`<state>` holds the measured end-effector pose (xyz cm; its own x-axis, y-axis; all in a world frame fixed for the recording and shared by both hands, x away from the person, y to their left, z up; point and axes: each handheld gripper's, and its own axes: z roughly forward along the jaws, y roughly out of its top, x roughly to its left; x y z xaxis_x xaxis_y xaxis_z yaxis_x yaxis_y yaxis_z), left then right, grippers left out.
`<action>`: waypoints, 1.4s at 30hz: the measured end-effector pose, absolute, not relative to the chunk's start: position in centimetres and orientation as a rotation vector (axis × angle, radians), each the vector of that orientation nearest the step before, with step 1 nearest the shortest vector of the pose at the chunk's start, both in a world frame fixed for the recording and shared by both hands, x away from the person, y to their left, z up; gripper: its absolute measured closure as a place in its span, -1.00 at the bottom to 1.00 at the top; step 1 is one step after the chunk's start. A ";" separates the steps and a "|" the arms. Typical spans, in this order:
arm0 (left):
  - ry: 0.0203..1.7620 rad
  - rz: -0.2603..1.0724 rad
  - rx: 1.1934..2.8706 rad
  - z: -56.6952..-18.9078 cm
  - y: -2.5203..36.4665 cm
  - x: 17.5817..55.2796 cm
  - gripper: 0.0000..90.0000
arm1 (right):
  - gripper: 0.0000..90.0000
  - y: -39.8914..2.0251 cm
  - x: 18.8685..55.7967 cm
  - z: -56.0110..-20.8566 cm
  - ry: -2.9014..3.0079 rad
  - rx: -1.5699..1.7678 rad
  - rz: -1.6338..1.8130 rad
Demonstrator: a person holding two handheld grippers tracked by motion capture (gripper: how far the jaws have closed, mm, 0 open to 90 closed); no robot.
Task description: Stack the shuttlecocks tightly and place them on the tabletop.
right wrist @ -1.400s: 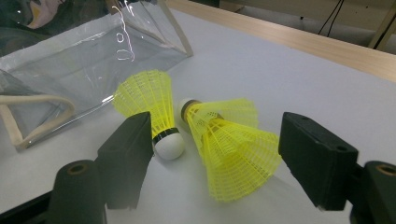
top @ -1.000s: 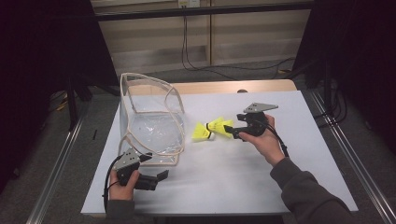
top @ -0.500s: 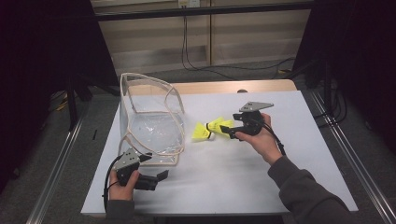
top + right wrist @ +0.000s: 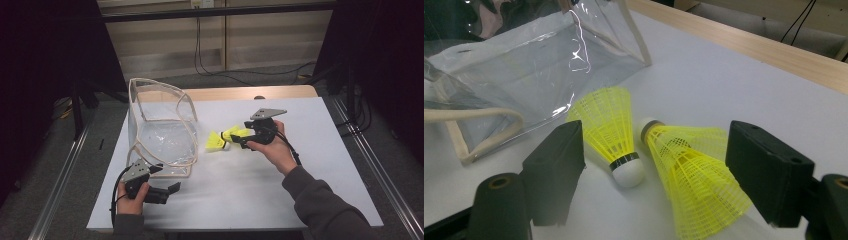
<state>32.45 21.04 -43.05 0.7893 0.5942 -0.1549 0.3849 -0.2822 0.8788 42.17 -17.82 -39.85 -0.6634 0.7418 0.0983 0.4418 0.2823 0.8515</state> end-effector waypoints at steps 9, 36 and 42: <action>0.741 0.245 1.906 -43.1 21.1 32.4 -0.92 | -0.47 -16.4 42.2 -40.7 2.274 1.054 1.318; 0.741 0.243 1.909 -43.2 21.2 32.4 -0.92 | -0.25 -13.5 42.7 -44.4 2.384 0.977 1.252; 0.743 0.240 1.909 -43.2 21.2 32.4 -0.92 | -0.18 -13.0 42.6 -44.9 2.411 0.953 1.228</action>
<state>32.40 21.16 -43.18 0.7891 0.5932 -0.1593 0.3883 -0.2808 0.8777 42.63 -13.02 -44.90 -0.7464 0.6634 0.0527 0.4330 0.4239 0.7955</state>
